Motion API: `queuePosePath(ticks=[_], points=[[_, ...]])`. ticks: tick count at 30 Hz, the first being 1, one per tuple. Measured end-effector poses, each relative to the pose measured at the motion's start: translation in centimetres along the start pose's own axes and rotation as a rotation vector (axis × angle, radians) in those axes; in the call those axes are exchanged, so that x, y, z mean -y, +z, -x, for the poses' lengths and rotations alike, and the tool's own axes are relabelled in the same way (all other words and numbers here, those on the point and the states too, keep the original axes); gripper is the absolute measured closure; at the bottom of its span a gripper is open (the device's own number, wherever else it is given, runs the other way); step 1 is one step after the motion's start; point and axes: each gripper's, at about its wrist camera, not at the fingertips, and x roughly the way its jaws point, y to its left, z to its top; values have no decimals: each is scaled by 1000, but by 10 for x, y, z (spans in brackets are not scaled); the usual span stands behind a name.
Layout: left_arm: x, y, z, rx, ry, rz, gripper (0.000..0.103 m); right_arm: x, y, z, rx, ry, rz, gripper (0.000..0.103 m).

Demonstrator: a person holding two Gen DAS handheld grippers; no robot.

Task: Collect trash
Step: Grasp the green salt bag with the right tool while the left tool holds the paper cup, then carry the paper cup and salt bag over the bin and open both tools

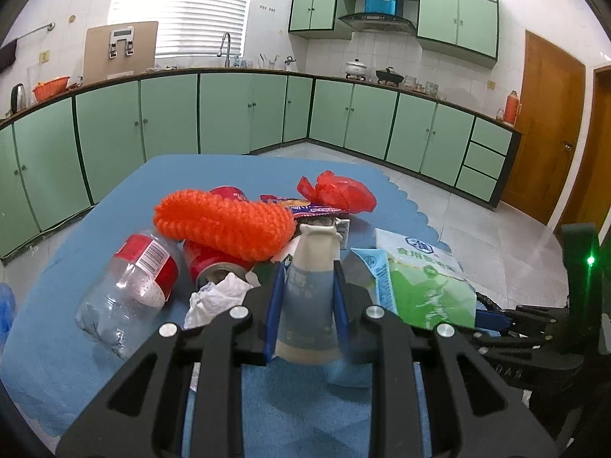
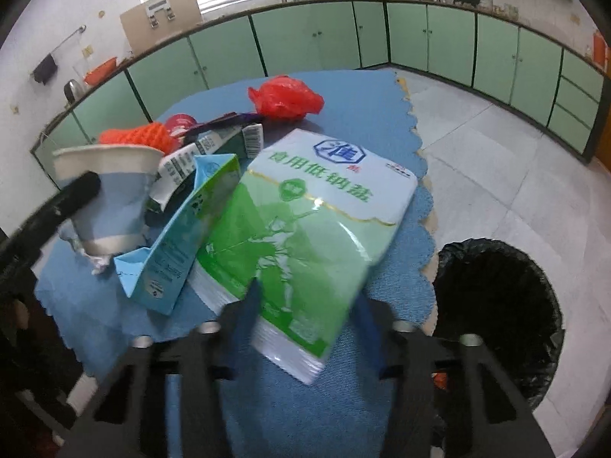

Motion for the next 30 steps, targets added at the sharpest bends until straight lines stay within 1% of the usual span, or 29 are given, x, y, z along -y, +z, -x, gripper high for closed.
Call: queuePosePath(ticks=[2, 3, 4, 5, 8, 12, 18, 24, 30], points=[[1, 1, 0, 4, 1, -4, 80, 1, 0, 3, 10, 8, 2, 77], [2, 1, 1, 6, 4, -7, 80, 2, 1, 6, 17, 9, 2, 80], [2, 1, 1, 7, 4, -8, 80, 2, 1, 8, 24, 12, 3, 90], [2, 1, 1, 7, 4, -7, 80, 2, 2, 11, 30, 21, 4, 94], [2, 4, 3, 15, 4, -8, 80, -1, 7, 21, 58, 36, 18, 99], [5, 9, 7, 34, -2, -12, 80, -4, 14, 37, 100, 35, 35, 101], [15, 16, 11, 58, -13, -28, 80, -11, 24, 61, 160, 1, 72, 101], [28, 23, 14, 78, -28, -50, 80, -8, 30, 77, 193, -12, 67, 101], [44, 31, 17, 104, -60, -71, 80, -1, 31, 90, 215, -37, 51, 101]])
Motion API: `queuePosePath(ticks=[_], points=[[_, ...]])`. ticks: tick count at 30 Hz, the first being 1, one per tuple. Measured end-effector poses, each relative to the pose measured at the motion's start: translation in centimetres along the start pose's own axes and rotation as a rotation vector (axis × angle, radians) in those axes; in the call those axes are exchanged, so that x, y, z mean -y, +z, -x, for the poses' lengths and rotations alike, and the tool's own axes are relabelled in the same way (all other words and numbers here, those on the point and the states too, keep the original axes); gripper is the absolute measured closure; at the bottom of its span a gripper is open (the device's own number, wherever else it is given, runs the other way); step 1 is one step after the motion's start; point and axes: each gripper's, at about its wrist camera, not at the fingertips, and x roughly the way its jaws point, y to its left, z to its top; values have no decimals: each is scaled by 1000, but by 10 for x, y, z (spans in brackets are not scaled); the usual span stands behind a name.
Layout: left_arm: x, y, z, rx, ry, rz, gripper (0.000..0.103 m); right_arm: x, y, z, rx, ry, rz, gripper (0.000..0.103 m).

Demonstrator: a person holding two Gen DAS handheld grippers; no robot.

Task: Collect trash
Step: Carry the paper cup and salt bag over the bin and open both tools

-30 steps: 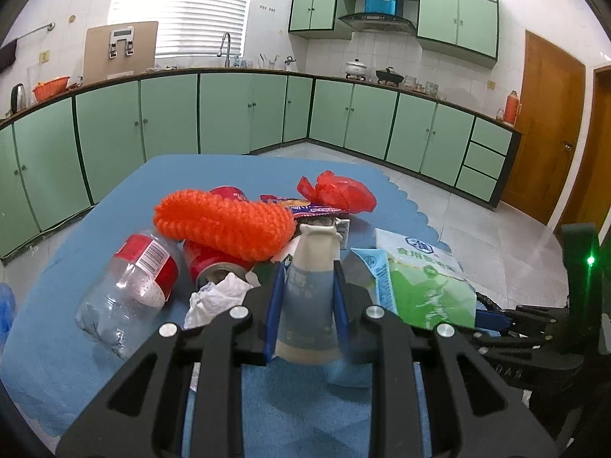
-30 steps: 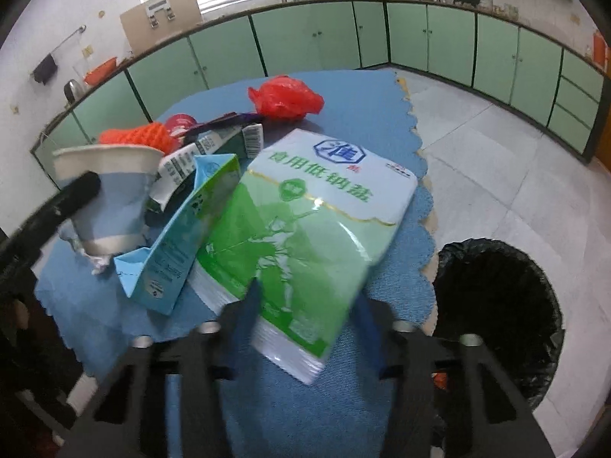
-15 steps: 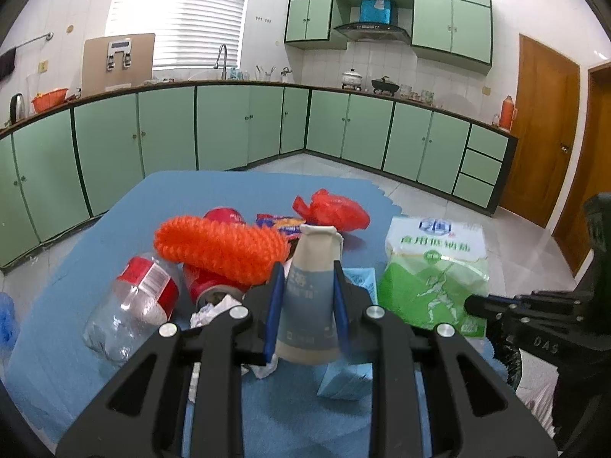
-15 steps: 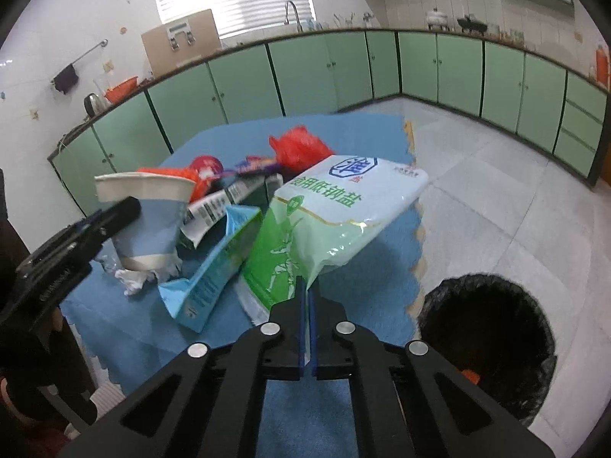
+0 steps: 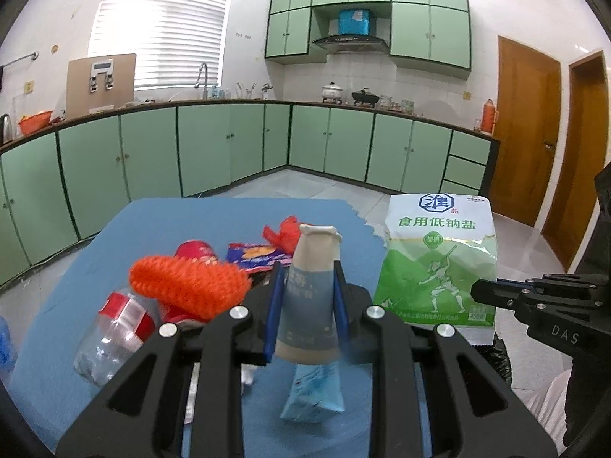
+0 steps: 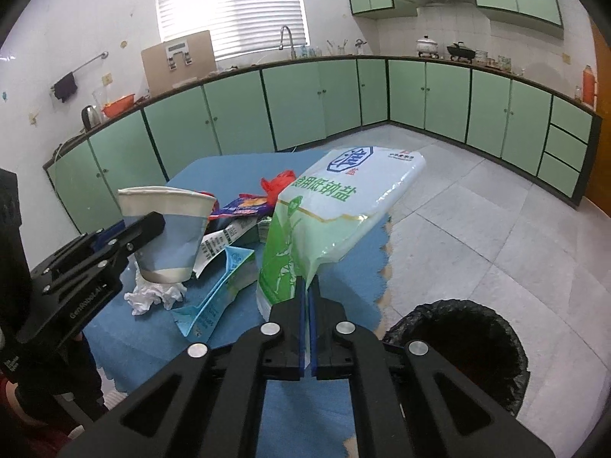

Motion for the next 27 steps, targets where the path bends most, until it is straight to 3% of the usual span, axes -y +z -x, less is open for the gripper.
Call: queuePosePath(ticks=[7, 17, 27], points=[[35, 7, -8, 11, -78, -31, 80, 26, -2, 20, 20, -68, -36, 101], [103, 6, -37, -8, -243, -66, 80, 95, -16, 54, 44, -226, -127, 101], [174, -10, -77, -68, -359, -114, 80, 166, -52, 57, -6, -325, -261, 101]])
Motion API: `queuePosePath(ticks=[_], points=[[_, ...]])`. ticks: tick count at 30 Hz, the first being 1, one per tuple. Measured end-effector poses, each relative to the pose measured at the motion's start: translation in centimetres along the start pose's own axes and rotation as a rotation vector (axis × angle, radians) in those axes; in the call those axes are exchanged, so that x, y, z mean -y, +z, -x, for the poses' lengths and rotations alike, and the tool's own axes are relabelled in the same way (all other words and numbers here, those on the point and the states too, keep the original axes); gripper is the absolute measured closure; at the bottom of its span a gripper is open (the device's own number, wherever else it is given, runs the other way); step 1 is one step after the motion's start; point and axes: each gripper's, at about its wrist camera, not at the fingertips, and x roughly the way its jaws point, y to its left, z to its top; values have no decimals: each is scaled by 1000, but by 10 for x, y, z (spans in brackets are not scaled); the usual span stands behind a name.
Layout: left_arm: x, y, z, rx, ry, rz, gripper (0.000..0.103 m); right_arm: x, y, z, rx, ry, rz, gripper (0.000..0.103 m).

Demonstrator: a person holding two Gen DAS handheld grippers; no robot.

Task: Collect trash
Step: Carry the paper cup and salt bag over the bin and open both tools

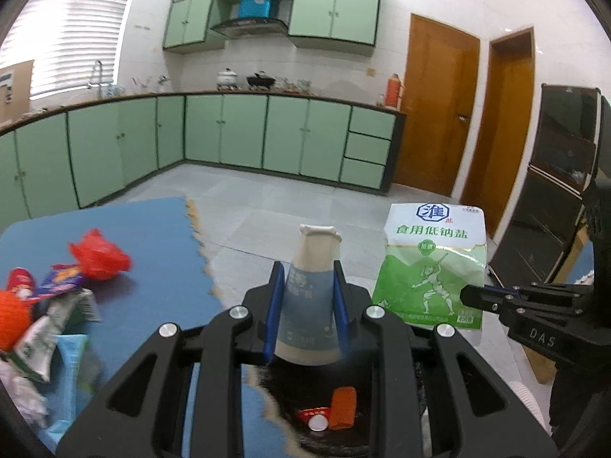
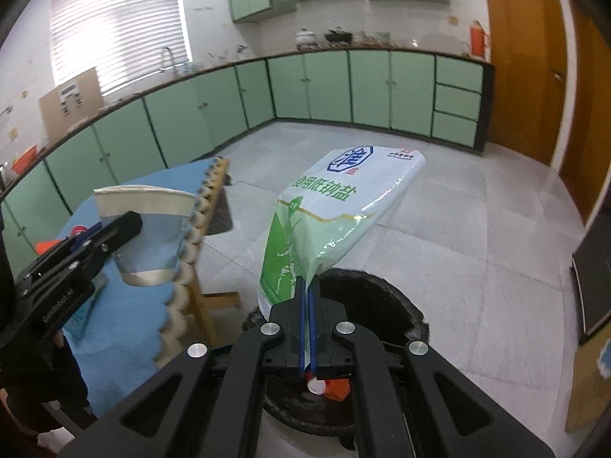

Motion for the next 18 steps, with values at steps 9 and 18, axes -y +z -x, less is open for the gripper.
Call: queuePosePath(ticks=[9, 18], points=[[24, -20, -62, -117, -48, -11, 80, 31, -15, -36, -78, -29, -57, 101], [26, -34, -104, -213, -97, -19, 69, 53, -24, -61, -134, -74, -93, 95]])
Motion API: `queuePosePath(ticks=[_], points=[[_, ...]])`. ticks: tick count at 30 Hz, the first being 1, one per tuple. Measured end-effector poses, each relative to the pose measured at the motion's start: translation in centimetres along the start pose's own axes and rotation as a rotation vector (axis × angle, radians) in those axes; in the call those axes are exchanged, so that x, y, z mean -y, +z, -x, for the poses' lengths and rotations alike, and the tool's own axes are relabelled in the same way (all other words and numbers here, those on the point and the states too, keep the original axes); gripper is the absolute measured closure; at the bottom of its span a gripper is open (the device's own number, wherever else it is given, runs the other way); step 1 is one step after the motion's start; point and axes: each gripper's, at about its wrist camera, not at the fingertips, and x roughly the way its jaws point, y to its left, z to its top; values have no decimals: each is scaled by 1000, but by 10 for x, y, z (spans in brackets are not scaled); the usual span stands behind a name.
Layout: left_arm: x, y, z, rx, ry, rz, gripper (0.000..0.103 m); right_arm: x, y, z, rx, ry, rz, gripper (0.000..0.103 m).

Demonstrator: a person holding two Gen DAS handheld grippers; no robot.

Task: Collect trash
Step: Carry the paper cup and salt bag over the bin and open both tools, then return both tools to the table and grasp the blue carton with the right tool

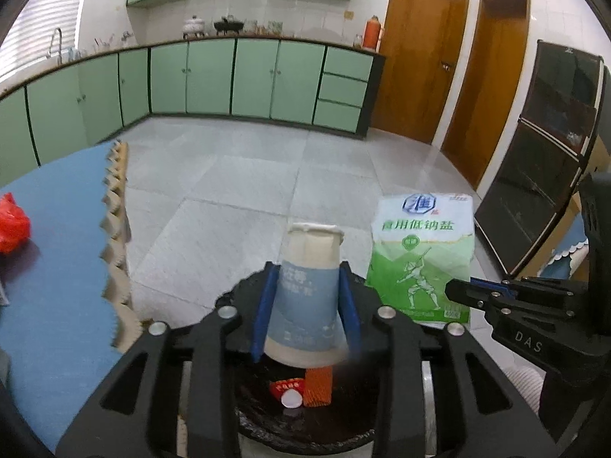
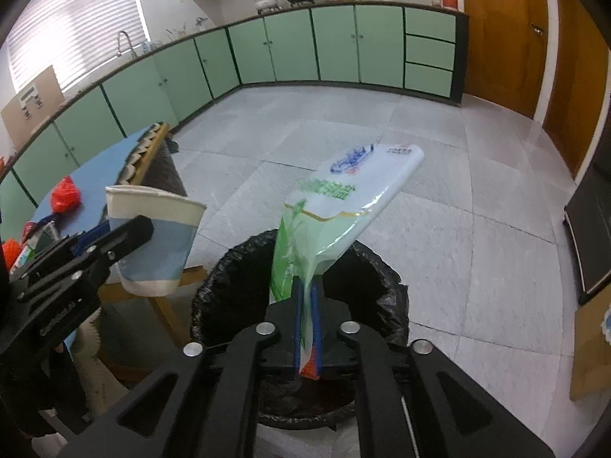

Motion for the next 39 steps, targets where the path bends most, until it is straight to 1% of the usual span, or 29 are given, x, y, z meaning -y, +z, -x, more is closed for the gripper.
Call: queuePosePath(ticks=[2, 4, 6, 8, 9, 11, 12, 14, 15, 17, 20, 22, 26, 30, 35, 37, 39], points=[[-1, 1, -2, 1, -6, 3, 63, 4, 0, -1, -4, 4, -13, 90], [-1, 2, -5, -4, -17, 0, 62, 5, 0, 0, -2, 0, -19, 81], [-1, 2, -5, -9, -26, 2, 61, 6, 1, 3, 4, -9, -23, 79], [-1, 4, -4, -7, -34, 15, 57, 6, 2, 7, 14, -10, -30, 71], [-1, 6, -3, -5, -34, 21, 57, 6, 2, 9, 20, -9, -34, 69], [-6, 10, 5, 5, -37, 35, 56, 5, 4, 16, 39, -5, -38, 58], [-10, 12, 12, 16, -31, 40, 55, 3, 5, 20, 49, -5, -38, 54], [-17, 15, 25, 37, -18, 47, 49, -3, 7, 32, 84, -3, -33, 41], [-22, 16, 36, 55, -1, 48, 48, -6, 7, 36, 96, 1, -32, 37], [-29, 17, 53, 82, 30, 46, 45, -15, 9, 47, 126, 16, -31, 23], [-43, 17, 82, 115, 85, 48, 39, -34, 11, 61, 171, 45, -20, 14], [-55, 14, 102, 134, 127, 57, 36, -48, 12, 67, 196, 66, -13, 10], [-82, 7, 140, 153, 211, 93, 32, -81, 12, 78, 231, 130, 7, 9], [-111, -3, 176, 169, 315, 118, 31, -121, 13, 84, 254, 180, 46, 9], [-144, -18, 217, 192, 410, 179, 31, -183, 7, 87, 292, 218, 119, 9], [-155, -26, 233, 203, 463, 188, 31, -208, 4, 85, 295, 239, 136, 9], [-165, -33, 245, 205, 501, 197, 31, -230, -3, 82, 296, 265, 152, 9]])
